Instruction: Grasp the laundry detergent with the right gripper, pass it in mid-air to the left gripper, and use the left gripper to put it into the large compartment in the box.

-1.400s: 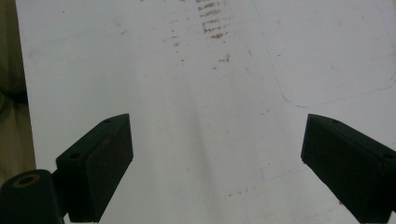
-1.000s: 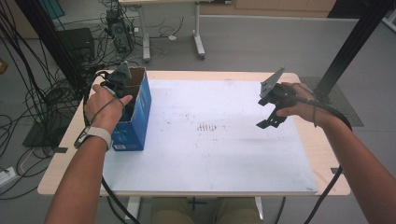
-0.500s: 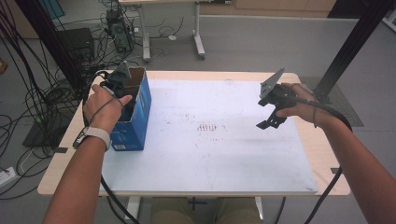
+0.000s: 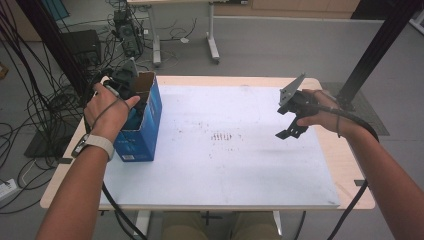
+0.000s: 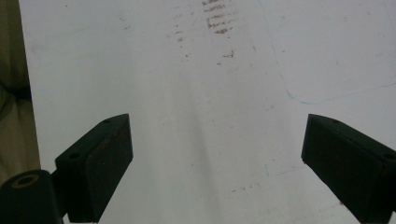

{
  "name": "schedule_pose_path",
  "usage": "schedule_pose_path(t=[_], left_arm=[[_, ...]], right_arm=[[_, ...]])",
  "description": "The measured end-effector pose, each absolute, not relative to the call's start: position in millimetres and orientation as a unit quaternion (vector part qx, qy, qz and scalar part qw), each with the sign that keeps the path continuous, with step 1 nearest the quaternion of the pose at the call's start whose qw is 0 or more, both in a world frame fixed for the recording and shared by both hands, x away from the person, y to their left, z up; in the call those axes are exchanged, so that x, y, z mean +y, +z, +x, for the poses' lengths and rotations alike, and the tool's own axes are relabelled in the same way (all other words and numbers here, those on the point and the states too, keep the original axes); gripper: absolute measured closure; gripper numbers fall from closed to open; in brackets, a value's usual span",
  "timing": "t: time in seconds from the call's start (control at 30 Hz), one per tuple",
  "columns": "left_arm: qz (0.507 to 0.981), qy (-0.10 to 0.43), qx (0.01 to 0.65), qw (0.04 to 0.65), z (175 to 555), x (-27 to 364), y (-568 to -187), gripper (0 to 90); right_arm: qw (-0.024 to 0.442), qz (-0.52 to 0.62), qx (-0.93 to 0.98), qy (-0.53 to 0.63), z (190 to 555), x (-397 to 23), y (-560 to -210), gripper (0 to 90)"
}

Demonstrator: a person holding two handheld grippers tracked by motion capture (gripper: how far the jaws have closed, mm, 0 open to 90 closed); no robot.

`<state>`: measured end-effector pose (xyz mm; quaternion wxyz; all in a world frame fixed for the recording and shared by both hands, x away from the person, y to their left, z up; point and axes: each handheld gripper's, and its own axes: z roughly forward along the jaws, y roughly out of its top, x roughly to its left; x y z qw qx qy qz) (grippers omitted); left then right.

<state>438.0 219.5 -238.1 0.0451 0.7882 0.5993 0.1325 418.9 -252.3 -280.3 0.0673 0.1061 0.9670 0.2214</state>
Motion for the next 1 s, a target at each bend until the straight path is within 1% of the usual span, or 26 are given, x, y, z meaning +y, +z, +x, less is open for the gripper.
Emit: schedule_pose_path(t=[0.23,0.37,0.63,0.77,1.0], left_arm=[[0.801,0.144,0.577,0.067,430.1,214.6,-210.4,11.4],[0.82,0.144,0.549,0.072,425.1,205.7,-197.9,10.3],[0.862,0.145,0.477,0.092,417.3,174.6,-177.6,9.2],[0.884,0.139,0.437,0.086,418.7,154.7,-173.7,9.0],[0.917,0.126,0.366,0.098,418.3,124.8,-169.2,9.0]], right_arm=[[0.07,0.11,0.967,0.218,416.9,-256.0,-278.4,9.0],[0.07,0.113,0.967,0.217,415.5,-258.9,-278.2,9.0],[0.072,0.117,0.966,0.219,414.4,-260.1,-277.7,8.9],[0.073,0.116,0.966,0.217,414.2,-260.2,-277.0,8.5],[0.075,0.116,0.967,0.216,412.2,-260.6,-275.6,8.6]])
